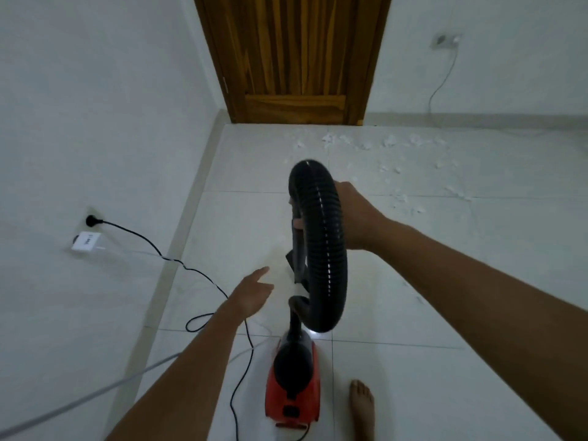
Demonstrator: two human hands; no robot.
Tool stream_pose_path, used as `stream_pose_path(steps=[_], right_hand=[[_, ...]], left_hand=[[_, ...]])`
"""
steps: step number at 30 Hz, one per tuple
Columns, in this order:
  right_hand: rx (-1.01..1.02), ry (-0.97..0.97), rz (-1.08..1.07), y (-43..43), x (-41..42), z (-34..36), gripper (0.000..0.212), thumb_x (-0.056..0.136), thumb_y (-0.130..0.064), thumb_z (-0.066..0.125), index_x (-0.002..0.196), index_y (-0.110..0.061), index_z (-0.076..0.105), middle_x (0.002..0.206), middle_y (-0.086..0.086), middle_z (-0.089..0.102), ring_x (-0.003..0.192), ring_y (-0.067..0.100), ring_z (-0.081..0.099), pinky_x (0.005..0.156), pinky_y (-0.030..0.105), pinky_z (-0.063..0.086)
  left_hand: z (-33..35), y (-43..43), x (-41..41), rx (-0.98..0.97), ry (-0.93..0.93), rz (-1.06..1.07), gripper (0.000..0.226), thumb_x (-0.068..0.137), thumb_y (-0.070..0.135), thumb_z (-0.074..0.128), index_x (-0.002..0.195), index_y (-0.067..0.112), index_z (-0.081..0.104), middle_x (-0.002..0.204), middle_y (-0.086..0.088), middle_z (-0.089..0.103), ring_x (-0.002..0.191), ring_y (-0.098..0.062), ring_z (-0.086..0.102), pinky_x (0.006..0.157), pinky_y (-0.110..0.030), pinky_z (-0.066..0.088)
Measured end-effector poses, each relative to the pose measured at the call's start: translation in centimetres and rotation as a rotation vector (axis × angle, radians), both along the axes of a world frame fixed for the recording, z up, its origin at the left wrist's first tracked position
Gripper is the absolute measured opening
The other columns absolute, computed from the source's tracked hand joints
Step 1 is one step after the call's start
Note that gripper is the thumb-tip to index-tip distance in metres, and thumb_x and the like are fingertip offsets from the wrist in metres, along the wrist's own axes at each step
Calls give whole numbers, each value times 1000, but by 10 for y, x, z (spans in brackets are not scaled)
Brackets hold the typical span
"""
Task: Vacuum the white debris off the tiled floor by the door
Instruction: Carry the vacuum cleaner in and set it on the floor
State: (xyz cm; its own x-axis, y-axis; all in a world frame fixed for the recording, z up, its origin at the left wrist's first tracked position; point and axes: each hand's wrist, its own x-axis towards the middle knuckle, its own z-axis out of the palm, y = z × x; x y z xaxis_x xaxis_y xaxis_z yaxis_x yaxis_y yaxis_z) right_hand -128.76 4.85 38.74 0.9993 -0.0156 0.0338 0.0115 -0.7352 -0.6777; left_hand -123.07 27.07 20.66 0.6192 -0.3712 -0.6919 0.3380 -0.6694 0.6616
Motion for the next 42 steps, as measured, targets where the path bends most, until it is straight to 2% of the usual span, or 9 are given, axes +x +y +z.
stream_pose_path(steps=[3, 6, 8, 15, 22, 26, 30, 36, 42], right_hand=[[-4, -50, 15, 11, -45, 13, 26, 89, -13, 76, 110, -24, 64, 95, -6, 74, 76, 1, 67, 75, 27, 60], [81, -151, 74, 27, -88, 23, 34, 87, -9, 78, 116, -21, 65, 108, -15, 69, 87, -11, 64, 85, 15, 55], [33, -187, 128, 34, -110, 23, 40, 85, -7, 79, 123, -15, 66, 119, -1, 71, 97, 7, 69, 88, 28, 59], [-81, -81, 137, -4, -141, 11, 56, 86, -1, 76, 136, -22, 61, 147, 3, 56, 119, 22, 64, 95, 40, 59], [1167, 870, -462, -36, -133, 47, 61, 98, -59, 54, 144, -21, 44, 112, 15, 68, 83, 29, 71, 78, 42, 62], [1644, 787, -449, -32, -124, 59, 51, 98, -25, 59, 141, -23, 33, 103, 26, 65, 79, 36, 71, 71, 43, 62], [1393, 700, -539, -26, -117, 56, 44, 101, -12, 52, 139, -26, 36, 71, 13, 51, 44, 17, 55, 44, 26, 52], [982, 675, -484, -21, -133, 43, 58, 102, -13, 47, 153, -32, 24, 101, 12, 55, 48, 12, 58, 42, 24, 50], [909, 668, -382, -45, -151, 40, 66, 102, -18, 52, 156, -35, 17, 101, 11, 59, 64, 17, 63, 57, 29, 61]], left_hand=[[57, -10, 6, -30, 182, 153, 41, 102, 43, 54, 136, 19, 57, 111, -2, 72, 102, -19, 67, 87, -34, 52], [96, -33, 6, -84, 340, 79, 65, 91, 70, 51, 124, 15, 64, 112, -9, 73, 106, -25, 68, 93, -45, 54], [109, -51, 5, -156, 429, 63, 86, 73, 80, 65, 126, 12, 65, 123, -13, 70, 116, -31, 65, 97, -49, 53], [136, -118, -6, -51, 321, 129, 46, 92, 38, 66, 129, 11, 61, 98, 3, 79, 97, -16, 68, 96, -38, 48], [137, -172, -1, -185, 311, 211, 44, 95, 37, 60, 131, 12, 53, 106, -2, 78, 103, -21, 64, 110, -49, 42], [133, -187, 0, -216, 286, 214, 45, 97, 37, 58, 130, 7, 54, 109, -2, 77, 107, -20, 63, 111, -47, 42], [143, -200, -7, -173, 250, 166, 45, 100, 37, 55, 137, 12, 48, 113, 0, 76, 116, -22, 61, 99, -44, 50], [152, -237, -8, -85, 126, 232, 81, 104, 25, 51, 159, 34, -9, 126, -1, 46, 88, -23, 69, 81, -39, 61], [127, -250, -17, -17, -23, 232, 63, 102, 10, 46, 156, 31, 23, 107, -6, 56, 76, -20, 62, 84, -42, 60]])
